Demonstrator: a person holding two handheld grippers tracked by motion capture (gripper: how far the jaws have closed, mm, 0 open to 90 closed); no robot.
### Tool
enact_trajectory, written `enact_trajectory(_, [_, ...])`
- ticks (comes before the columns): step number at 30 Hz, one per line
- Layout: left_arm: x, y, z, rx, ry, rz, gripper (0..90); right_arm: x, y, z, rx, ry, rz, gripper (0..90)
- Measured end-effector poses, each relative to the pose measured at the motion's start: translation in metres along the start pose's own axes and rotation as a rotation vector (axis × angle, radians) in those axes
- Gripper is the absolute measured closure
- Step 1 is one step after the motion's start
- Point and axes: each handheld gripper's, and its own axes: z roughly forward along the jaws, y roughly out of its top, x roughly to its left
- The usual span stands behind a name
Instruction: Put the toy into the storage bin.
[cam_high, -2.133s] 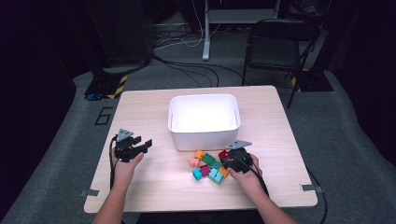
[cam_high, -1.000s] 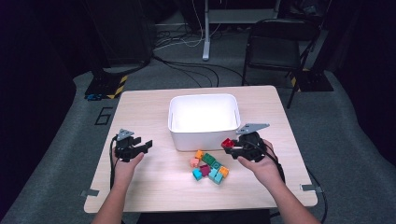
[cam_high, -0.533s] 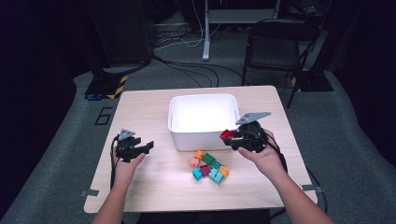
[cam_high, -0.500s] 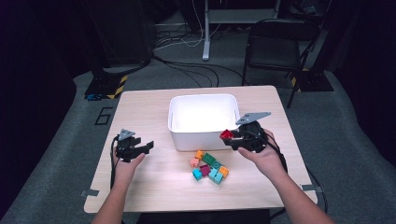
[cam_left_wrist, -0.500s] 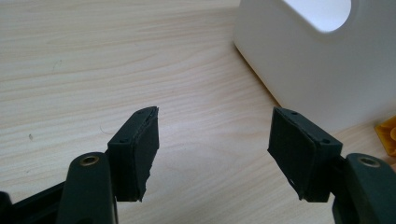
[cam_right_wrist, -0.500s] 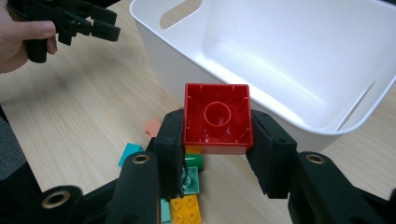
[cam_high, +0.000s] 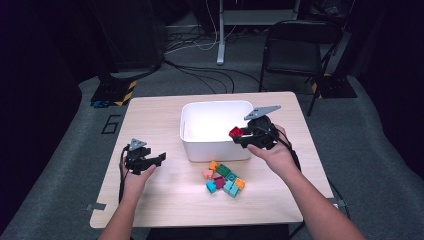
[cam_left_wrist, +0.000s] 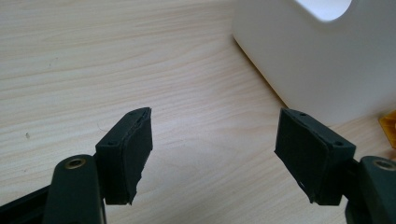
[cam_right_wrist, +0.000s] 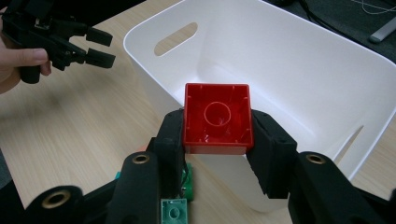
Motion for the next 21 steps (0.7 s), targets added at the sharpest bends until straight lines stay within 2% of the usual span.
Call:
enact_trajectory(9, [0.001,0.0,-0.001,-0.005,0.003,-0.007,27.2,-0.008,0.018,0.009,-0.016,-0.013,0.014,58.3])
enact_trajectory(12, [0.001,0.0,-0.001,-0.003,0.003,-0.005,27.3,-0.012,0.022,0.017,-0.011,-0.019,0.004,58.3])
enact_trajectory(21, [0.002,0.0,-0.001,-0.003,0.005,-0.005,27.6,-0.026,0.035,0.046,-0.008,-0.019,0.026,58.3])
